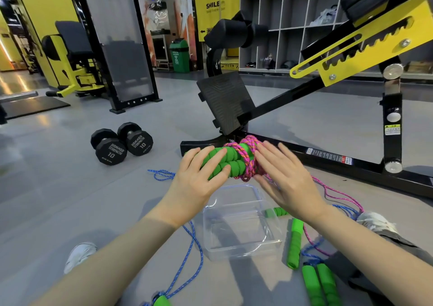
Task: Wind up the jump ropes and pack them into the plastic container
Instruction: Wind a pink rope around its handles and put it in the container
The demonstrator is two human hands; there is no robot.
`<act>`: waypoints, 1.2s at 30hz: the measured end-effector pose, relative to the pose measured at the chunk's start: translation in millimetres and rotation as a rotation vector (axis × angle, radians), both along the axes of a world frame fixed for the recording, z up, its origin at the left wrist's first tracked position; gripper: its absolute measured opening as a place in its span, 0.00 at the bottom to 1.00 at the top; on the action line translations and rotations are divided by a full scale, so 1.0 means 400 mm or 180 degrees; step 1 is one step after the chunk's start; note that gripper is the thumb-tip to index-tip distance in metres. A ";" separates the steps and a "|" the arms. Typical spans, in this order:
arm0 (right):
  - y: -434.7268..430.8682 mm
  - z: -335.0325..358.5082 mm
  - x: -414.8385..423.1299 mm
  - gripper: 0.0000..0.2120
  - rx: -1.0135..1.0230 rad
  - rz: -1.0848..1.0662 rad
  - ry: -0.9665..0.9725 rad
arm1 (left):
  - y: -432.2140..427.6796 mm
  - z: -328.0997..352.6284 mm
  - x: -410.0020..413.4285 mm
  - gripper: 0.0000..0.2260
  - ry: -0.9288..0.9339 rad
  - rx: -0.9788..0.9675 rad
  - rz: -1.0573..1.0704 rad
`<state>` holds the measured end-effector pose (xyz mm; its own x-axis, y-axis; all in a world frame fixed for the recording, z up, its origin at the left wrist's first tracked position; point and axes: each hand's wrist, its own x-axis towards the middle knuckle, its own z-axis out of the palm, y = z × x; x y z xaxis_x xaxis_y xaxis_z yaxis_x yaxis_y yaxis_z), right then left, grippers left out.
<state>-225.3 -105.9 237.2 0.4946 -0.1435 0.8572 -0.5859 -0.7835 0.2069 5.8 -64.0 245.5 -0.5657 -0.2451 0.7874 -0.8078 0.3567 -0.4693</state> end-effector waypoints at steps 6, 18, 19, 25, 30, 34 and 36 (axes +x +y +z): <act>-0.061 -0.126 -0.050 0.25 0.0205 -0.0111 0.0563 | -0.062 -0.099 -0.005 0.10 -0.0351 0.0338 -0.0123; -0.128 -0.429 -0.073 0.22 0.1229 -0.0216 0.0915 | -0.168 -0.445 -0.030 0.26 -0.0506 0.1577 0.0006; -0.134 -0.444 -0.069 0.22 0.1262 -0.0233 0.0919 | -0.174 -0.463 -0.030 0.27 -0.0524 0.1631 0.0040; -0.192 -0.515 -0.059 0.24 0.1559 -0.0270 0.1234 | -0.200 -0.556 -0.027 0.23 -0.0531 0.1820 0.0372; -0.190 -0.562 -0.067 0.27 0.2065 -0.0225 0.1210 | -0.200 -0.598 -0.036 0.29 -0.0489 0.2248 0.0329; -0.165 -0.579 -0.079 0.29 0.2361 -0.0192 0.1302 | -0.177 -0.608 -0.036 0.34 -0.0508 0.2564 0.0192; -0.150 -0.577 -0.083 0.29 0.2343 -0.0222 0.1335 | -0.165 -0.604 -0.039 0.34 -0.0548 0.2739 0.0182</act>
<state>-258.4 -166.0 6.5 0.7198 -0.6348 0.2808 -0.6266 -0.7683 -0.1307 -9.8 -129.9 3.8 -0.6281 -0.7460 0.2213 -0.7781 0.6038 -0.1732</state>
